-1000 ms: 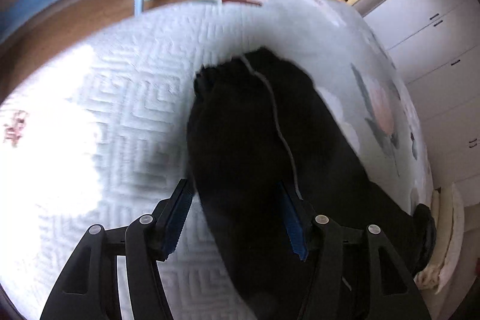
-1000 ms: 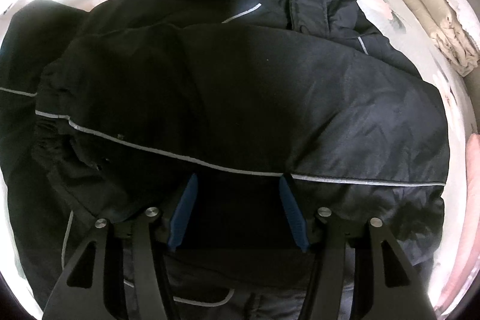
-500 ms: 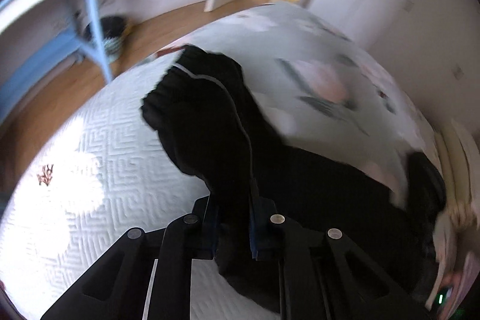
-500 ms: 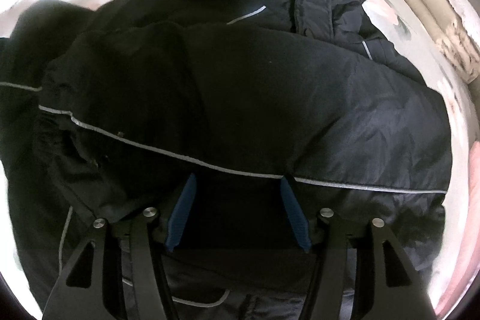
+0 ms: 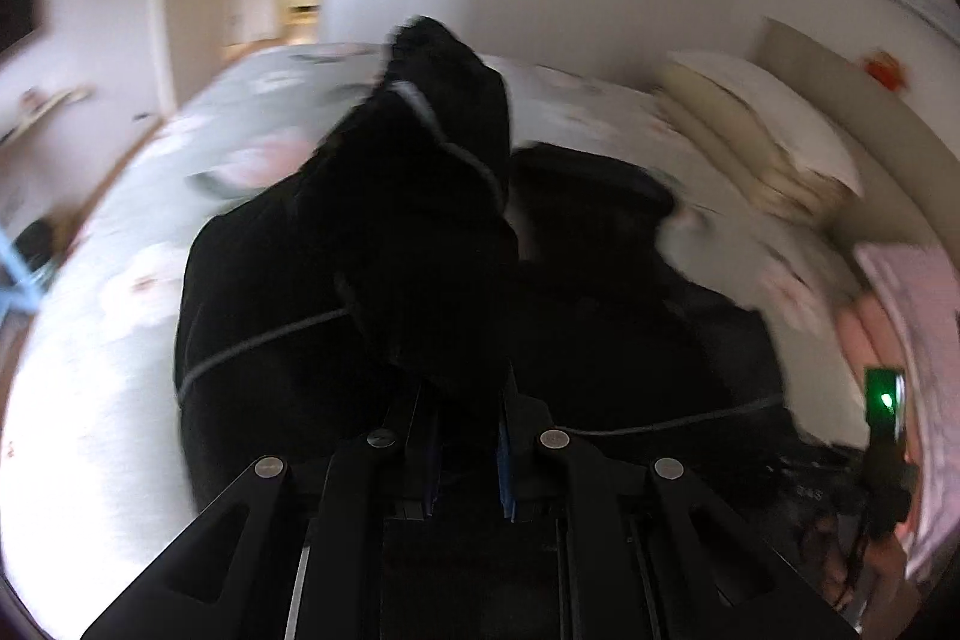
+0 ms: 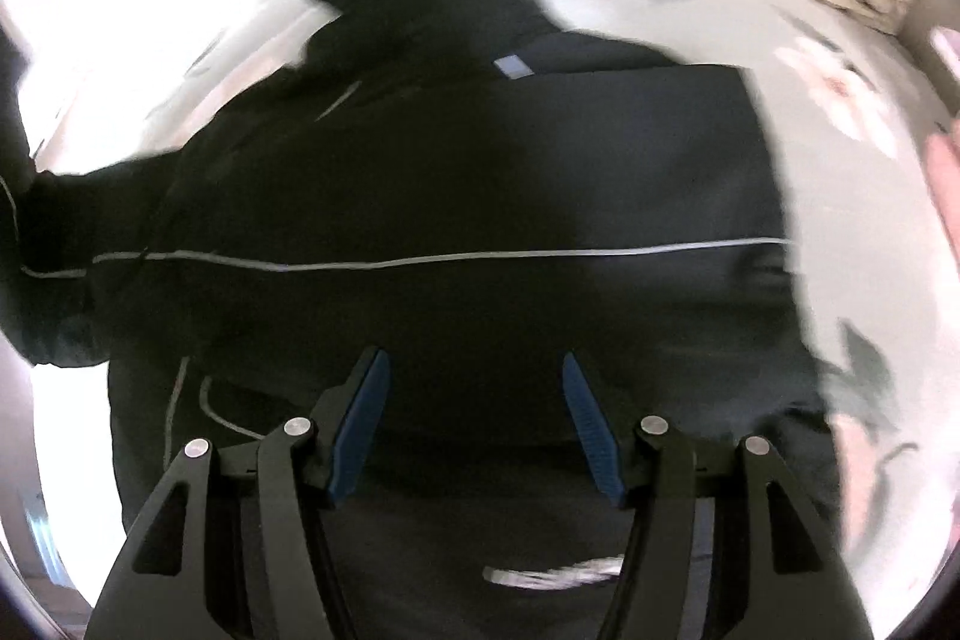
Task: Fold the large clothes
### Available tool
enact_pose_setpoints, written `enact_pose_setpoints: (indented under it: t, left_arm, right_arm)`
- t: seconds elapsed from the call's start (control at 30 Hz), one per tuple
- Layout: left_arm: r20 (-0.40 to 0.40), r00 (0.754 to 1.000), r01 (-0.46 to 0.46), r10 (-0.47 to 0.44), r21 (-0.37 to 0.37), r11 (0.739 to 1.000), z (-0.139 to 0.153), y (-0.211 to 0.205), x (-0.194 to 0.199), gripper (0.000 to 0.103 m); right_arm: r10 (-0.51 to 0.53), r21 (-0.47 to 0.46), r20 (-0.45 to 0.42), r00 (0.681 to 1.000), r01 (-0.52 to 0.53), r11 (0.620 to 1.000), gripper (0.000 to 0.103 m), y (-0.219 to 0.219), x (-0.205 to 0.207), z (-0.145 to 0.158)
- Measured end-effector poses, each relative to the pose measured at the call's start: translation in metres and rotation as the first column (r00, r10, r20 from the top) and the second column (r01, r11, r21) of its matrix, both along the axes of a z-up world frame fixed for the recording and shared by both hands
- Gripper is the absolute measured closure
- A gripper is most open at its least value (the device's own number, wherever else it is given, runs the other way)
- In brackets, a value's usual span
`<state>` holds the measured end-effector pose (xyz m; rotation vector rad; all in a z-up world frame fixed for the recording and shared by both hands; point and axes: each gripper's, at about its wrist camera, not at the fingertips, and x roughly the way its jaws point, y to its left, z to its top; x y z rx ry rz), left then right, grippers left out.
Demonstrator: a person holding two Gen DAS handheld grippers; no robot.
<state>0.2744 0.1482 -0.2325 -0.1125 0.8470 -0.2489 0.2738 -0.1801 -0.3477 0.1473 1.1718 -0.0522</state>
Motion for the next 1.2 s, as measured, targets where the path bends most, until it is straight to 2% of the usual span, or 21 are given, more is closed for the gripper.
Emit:
enact_pose_setpoints:
  t: [0.13,0.27,0.3,0.37,0.4,0.43,0.47,0.5,0.57,0.63,0.7,0.8,0.97,1.07,1.1,1.13,1.2]
  left_arm:
    - [0.010,0.996,0.090,-0.090,-0.015,0.996,-0.013,-0.079,0.004,0.089]
    - [-0.055,0.990,0.124,-0.130,-0.106,0.987,-0.042,-0.133,0.012,0.088]
    - [-0.071,0.986,0.141,-0.149,-0.106,0.984,-0.050,-0.148,0.010,0.088]
    - [-0.091,0.979,0.181,-0.183,-0.028,0.983,-0.074,-0.176,0.005,0.078]
    - [-0.120,0.972,0.204,-0.203,-0.004,0.979,-0.090,-0.187,0.003,0.069]
    - [-0.165,0.959,0.234,-0.232,-0.009,0.972,-0.106,-0.195,0.003,0.046]
    - [-0.196,0.949,0.245,-0.247,-0.034,0.969,-0.120,-0.198,0.001,0.035]
    - [-0.220,0.941,0.248,-0.255,-0.059,0.967,-0.130,-0.201,-0.003,0.033]
    - [-0.284,0.924,0.240,-0.257,-0.094,0.966,-0.146,-0.200,-0.006,0.030]
    - [-0.280,0.921,0.241,-0.270,-0.132,0.961,-0.141,-0.195,-0.014,0.030]
    - [-0.279,0.918,0.228,-0.282,-0.209,0.951,-0.132,-0.185,-0.020,0.030]
    - [-0.282,0.926,0.179,-0.251,-0.260,0.949,-0.118,-0.161,-0.029,0.029]
    - [-0.268,0.952,0.071,-0.147,-0.274,0.959,-0.098,-0.117,-0.032,0.029]
    - [-0.251,0.965,0.010,-0.073,-0.241,0.971,-0.089,-0.094,-0.029,0.029]
    - [-0.238,0.971,-0.011,-0.039,-0.204,0.979,-0.085,-0.088,-0.027,0.029]
    - [-0.218,0.976,-0.032,-0.005,-0.167,0.985,-0.081,-0.083,-0.025,0.029]
    - [-0.158,0.982,-0.117,0.106,-0.064,0.991,-0.071,-0.072,-0.022,0.029]
  right_arm:
    - [-0.040,-0.010,-0.006,0.999,0.040,0.999,0.040,-0.040,-0.008,0.004]
    - [-0.050,-0.003,-0.039,0.998,0.050,0.999,0.040,-0.070,-0.009,-0.006]
    - [-0.052,0.003,-0.048,0.997,0.052,0.999,0.040,-0.075,-0.011,-0.008]
    - [-0.054,0.027,-0.067,0.996,0.056,0.998,0.040,-0.086,-0.015,-0.013]
    - [-0.052,0.036,-0.072,0.996,0.055,0.998,0.040,-0.091,-0.016,-0.015]
    - [-0.047,0.042,-0.076,0.996,0.050,0.998,0.040,-0.094,-0.017,-0.017]
    - [-0.040,0.046,-0.077,0.996,0.044,0.998,0.040,-0.097,-0.017,-0.019]
    - [-0.034,0.053,-0.076,0.997,0.038,0.998,0.040,-0.099,-0.018,-0.021]
    - [-0.015,0.085,-0.071,0.997,0.021,0.996,0.039,-0.102,-0.015,-0.023]
    - [0.011,0.130,-0.059,0.998,-0.003,0.991,0.039,-0.103,-0.011,-0.022]
    - [0.043,0.201,-0.028,0.999,-0.036,0.979,0.038,-0.101,-0.004,-0.018]
    - [0.077,0.344,0.002,0.997,-0.073,0.936,0.038,-0.097,0.017,-0.016]
    - [0.109,0.428,-0.010,0.994,-0.094,0.899,0.038,-0.080,0.061,-0.035]
    - [0.100,0.492,-0.037,0.994,-0.069,0.868,0.038,-0.074,0.080,-0.053]
    - [0.112,0.515,-0.038,0.993,-0.077,0.854,0.043,-0.070,0.085,-0.056]
    - [0.145,0.514,-0.029,0.989,-0.109,0.851,0.065,-0.061,0.089,-0.055]
    - [0.189,0.398,0.026,0.982,-0.183,0.899,0.071,-0.043,0.086,-0.036]
